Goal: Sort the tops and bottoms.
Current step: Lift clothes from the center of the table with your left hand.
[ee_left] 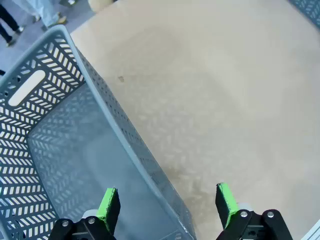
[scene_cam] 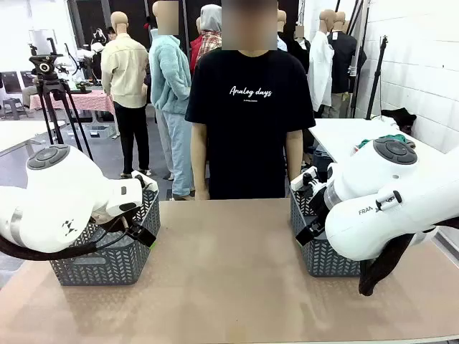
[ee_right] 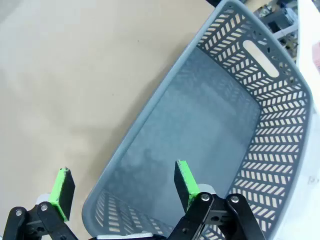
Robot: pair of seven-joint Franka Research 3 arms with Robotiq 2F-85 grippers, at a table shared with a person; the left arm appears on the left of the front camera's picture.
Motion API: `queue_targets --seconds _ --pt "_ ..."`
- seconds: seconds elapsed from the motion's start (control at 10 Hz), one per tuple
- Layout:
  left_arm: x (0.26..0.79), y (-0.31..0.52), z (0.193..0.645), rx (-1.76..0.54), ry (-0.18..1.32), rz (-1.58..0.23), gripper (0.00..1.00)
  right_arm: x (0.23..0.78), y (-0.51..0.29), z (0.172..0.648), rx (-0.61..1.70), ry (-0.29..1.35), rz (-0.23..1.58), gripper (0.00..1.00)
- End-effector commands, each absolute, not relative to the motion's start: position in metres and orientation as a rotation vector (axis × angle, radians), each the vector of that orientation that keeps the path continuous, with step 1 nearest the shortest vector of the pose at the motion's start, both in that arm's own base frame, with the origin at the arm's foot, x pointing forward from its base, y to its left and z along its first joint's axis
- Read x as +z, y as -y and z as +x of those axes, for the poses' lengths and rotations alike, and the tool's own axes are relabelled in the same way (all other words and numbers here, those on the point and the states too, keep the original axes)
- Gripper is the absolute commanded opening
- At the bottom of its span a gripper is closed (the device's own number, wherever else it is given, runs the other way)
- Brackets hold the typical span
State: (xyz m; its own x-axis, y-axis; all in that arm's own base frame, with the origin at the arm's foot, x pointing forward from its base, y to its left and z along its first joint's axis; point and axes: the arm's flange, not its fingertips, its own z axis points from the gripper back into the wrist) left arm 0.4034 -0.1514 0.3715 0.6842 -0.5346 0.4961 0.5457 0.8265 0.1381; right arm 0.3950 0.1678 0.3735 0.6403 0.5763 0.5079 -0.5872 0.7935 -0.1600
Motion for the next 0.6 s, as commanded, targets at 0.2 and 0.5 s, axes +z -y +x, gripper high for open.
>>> queue_targets --seconds 0.2,0.5 --pt "0.3715 0.1514 0.4034 -0.605 0.549 -0.021 1.00 0.3735 -0.1679 0.3950 0.663 0.572 0.020 1.00" --pt "0.3715 0.1514 0.4034 -0.605 0.549 -0.021 1.00 0.3735 -0.1679 0.3950 0.663 0.572 0.020 1.00"
